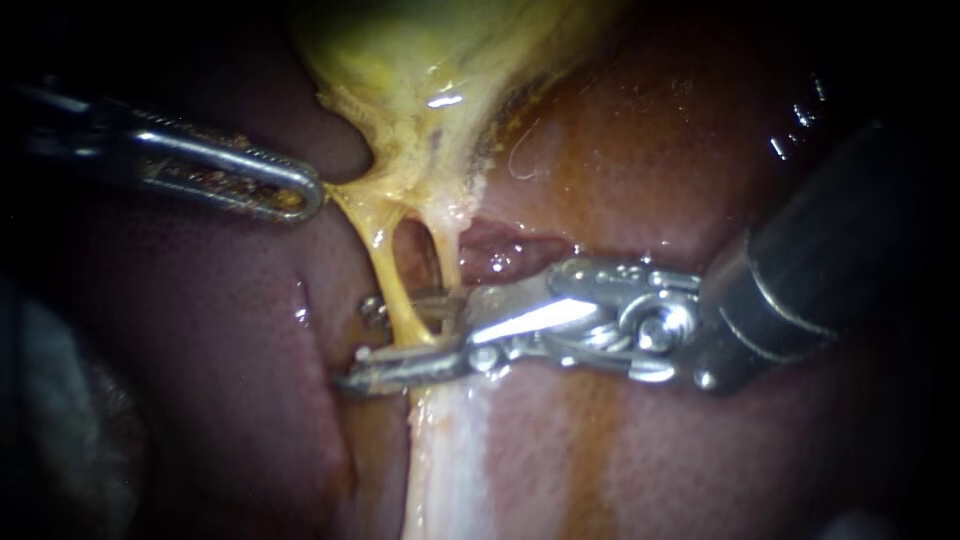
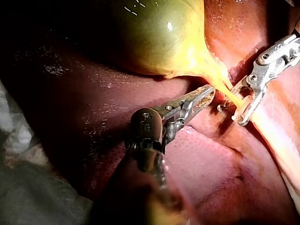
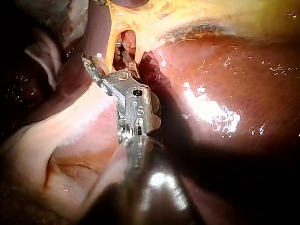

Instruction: Going back first clip left tube

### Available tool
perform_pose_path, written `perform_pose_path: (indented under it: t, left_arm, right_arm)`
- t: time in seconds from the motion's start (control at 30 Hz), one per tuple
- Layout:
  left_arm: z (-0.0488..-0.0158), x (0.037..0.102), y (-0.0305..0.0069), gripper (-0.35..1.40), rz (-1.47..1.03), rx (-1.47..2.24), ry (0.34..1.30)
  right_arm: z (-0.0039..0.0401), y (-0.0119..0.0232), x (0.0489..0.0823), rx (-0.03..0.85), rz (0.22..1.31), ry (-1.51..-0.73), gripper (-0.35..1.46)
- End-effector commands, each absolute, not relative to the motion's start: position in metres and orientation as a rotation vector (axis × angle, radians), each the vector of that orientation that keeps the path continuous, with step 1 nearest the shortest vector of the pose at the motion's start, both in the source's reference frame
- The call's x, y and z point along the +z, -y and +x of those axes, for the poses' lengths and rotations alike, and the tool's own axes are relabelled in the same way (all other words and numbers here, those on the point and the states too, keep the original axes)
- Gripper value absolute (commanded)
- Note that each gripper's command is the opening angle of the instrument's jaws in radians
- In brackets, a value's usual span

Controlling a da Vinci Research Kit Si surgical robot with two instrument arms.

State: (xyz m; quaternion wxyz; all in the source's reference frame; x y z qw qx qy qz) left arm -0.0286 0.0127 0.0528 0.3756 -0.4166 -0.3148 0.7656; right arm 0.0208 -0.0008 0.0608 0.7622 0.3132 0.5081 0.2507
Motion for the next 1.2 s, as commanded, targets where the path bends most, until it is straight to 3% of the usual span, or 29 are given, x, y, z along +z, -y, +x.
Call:
perform_pose_path:
  t: [0.03,0.43,0.73,0.93,1.2]
  left_arm:
    - [-0.0286,0.0528,-0.0127,-0.35,-1.066,1.96,0.805]
    - [-0.0283,0.0528,-0.0127,-0.35,-1.067,1.96,0.806]
    - [-0.0283,0.0528,-0.0127,-0.35,-1.067,1.961,0.807]
    - [-0.0283,0.0528,-0.0127,-0.35,-1.067,1.96,0.807]
    - [-0.0288,0.053,-0.0126,-0.35,-1.066,1.96,0.802]
  right_arm:
    - [0.0206,0.0006,0.0607,0.536,0.673,-1.107,0.5]
    - [0.0164,0.0007,0.0582,0.391,0.557,-1.148,0.5]
    - [0.0097,-0.0002,0.0562,0.292,0.508,-1.061,0.5]
    - [0.0068,-0.0018,0.0548,0.301,0.494,-1.027,0.5]
    - [0.0059,-0.0023,0.0546,0.302,0.497,-1.027,0.5]
